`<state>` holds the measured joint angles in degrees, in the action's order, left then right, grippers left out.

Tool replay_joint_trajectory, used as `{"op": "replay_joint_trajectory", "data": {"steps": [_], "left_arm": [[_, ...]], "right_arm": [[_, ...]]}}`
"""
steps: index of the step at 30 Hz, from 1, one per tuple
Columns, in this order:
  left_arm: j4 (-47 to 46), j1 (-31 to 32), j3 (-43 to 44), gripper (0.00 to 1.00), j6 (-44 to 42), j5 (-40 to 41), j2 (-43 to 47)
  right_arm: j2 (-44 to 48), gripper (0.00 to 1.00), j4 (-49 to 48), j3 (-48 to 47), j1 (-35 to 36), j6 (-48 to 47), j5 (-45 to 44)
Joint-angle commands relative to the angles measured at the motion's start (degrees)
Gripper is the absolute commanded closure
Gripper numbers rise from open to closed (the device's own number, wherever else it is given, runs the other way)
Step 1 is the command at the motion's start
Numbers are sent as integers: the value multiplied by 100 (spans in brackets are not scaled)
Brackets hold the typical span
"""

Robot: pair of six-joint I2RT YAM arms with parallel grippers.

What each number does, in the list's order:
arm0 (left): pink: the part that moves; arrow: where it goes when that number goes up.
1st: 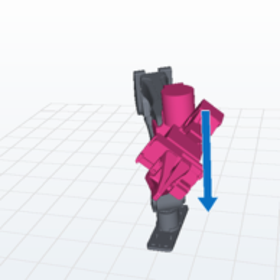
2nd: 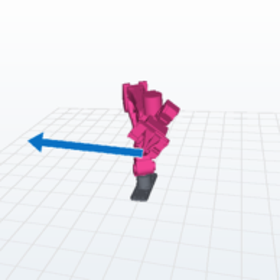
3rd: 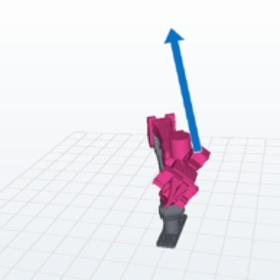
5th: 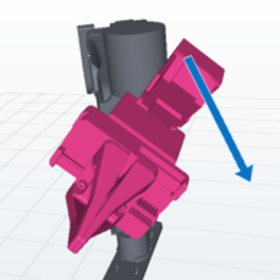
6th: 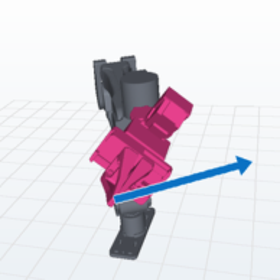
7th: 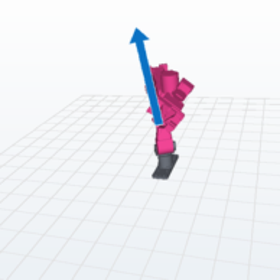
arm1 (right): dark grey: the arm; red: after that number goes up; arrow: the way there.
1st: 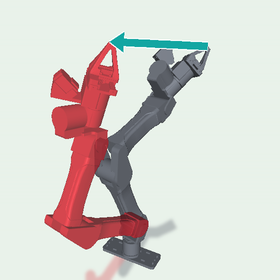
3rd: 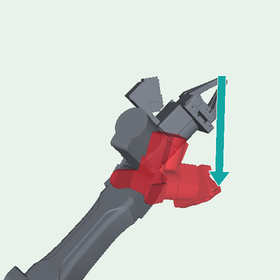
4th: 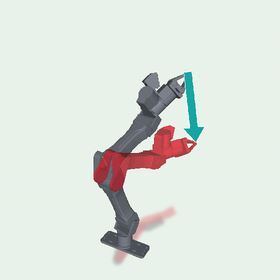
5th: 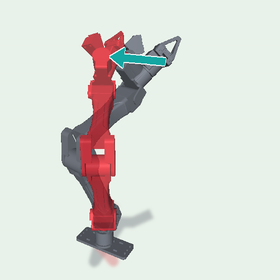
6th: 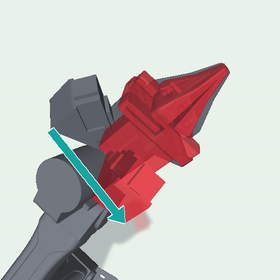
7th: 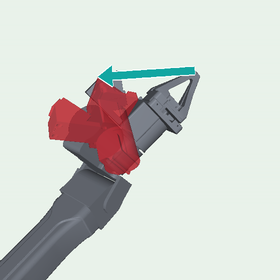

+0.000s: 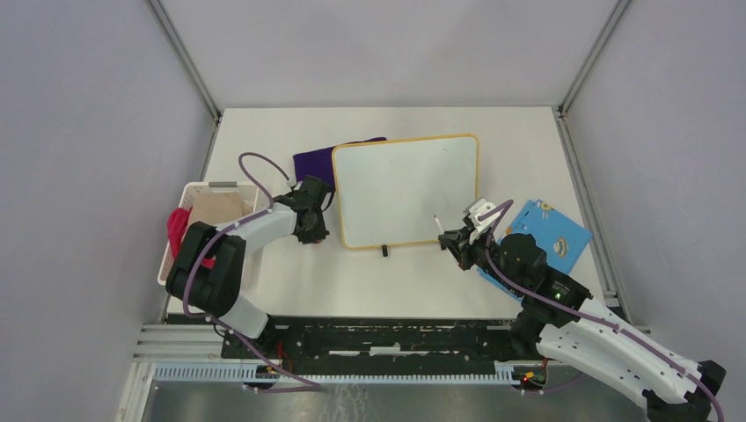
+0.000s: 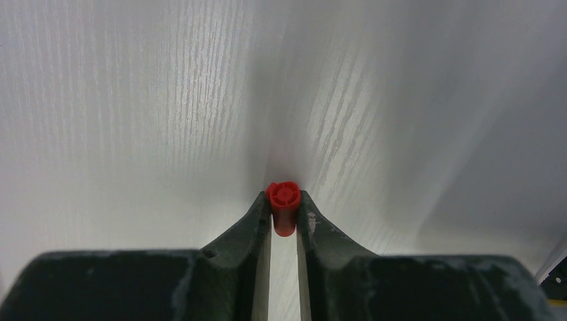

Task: Write a sentence on the whiteboard
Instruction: Place the pen cap at the center of the board.

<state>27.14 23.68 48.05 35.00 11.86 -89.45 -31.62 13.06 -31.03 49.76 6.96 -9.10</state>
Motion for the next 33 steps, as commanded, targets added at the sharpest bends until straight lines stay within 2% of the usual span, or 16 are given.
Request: {"op": "replay_joint_trajectory", "data": {"steps": [1,11,23,29,33], "left_arm": [[-148,-23,-115,76,-172,-87,-150],[-147,-23,-171,69,-169,-102,-93],[-145,-24,-227,68,-143,-43,85],[-110,-26,-170,57,-79,1,395],[161,-25,28,51,18,294,1037]], "right_arm": [[33,100,-210,-123,-7,-27,-2],[59,100,-181,-123,-10,51,-10],[59,100,-166,-141,-9,101,14],[46,100,-170,-127,-8,125,13],[14,100,-114,-203,-9,164,25]]}}
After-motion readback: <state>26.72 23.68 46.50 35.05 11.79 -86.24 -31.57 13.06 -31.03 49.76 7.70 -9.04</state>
